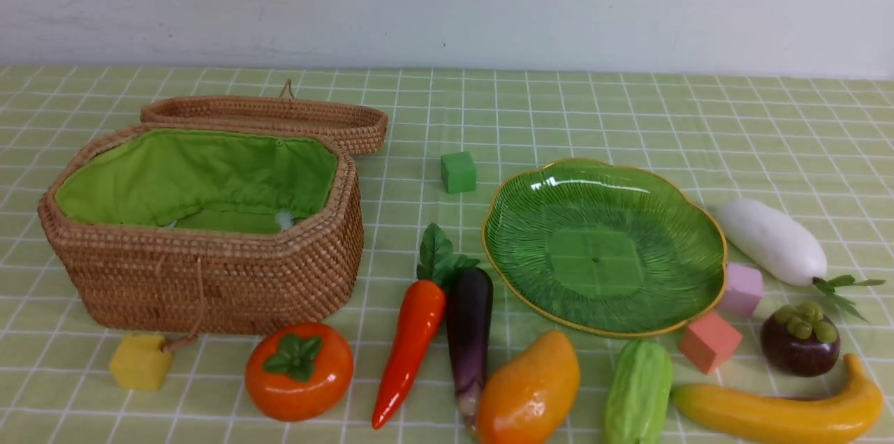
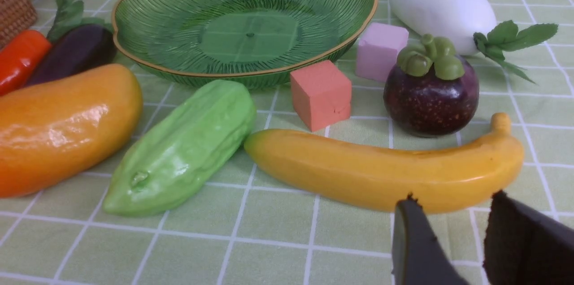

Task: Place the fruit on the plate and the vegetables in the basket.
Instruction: Grab a tomato with your left arm and place it on the plate on the right.

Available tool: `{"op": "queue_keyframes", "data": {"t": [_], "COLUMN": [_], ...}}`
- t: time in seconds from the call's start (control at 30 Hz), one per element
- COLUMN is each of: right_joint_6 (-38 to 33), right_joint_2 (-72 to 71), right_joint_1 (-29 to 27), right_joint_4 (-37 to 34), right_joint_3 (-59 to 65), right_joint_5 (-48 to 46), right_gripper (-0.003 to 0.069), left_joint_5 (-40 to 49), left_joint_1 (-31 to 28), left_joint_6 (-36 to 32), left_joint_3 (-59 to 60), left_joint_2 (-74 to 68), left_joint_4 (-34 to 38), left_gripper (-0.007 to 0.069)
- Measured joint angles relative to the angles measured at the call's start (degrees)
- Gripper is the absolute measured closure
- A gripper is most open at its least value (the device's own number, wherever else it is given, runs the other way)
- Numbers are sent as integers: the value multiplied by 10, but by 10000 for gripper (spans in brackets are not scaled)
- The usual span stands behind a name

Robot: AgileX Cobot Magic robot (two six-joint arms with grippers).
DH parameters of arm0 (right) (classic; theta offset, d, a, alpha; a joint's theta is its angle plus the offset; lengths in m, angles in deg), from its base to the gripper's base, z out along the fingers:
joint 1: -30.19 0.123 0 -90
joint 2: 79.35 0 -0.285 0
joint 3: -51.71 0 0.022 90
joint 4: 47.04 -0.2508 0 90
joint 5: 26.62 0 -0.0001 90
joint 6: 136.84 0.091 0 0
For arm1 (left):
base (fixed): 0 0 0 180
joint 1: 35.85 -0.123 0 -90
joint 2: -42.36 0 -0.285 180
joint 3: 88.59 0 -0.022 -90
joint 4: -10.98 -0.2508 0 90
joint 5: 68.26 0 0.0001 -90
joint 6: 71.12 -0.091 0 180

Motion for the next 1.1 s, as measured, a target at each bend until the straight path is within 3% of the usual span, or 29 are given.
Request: {"op": "queue_keyframes", "data": {"t": [0.2, 0.37, 0.57, 0.7, 0.83, 0.87, 0.9, 0.93, 1.03, 1.1], "right_joint_6": [0, 0, 0, 0, 0, 0, 0, -2, 3, 40], "right_joint_2": [0, 0, 0, 0, 0, 0, 0, 0, 0, 0], "right_joint_1": [0, 0, 0, 0, 0, 0, 0, 0, 0, 0], "right_joint_4": [0, 0, 0, 0, 0, 0, 1, 9, 5, -50], "right_joint_3": [0, 0, 0, 0, 0, 0, 0, 1, 4, 6], "right_joint_5": [0, 0, 0, 0, 0, 1, 1, 11, 35, 72], "right_gripper": [419, 419, 419, 419, 419, 419, 419, 419, 419, 419], "left_joint_5": [-64, -135, -222, -250, -222, -191, -183, -156, -103, -31], "left_joint_1": [0, 0, 0, 0, 0, 0, 0, 0, 0, 0], "left_joint_6": [0, 13, 39, 38, 12, -8, -14, -39, -72, -117], "left_joint_3": [0, 0, 0, 0, -18, -44, -48, -83, -135, -194], "left_joint_2": [0, 0, 0, 0, 0, 0, -2, -16, -58, -119], "left_joint_4": [34, 166, 376, 419, 425, 423, 423, 419, 413, 404], "left_gripper": [386, 386, 386, 389, 473, 547, 557, 625, 638, 638]}}
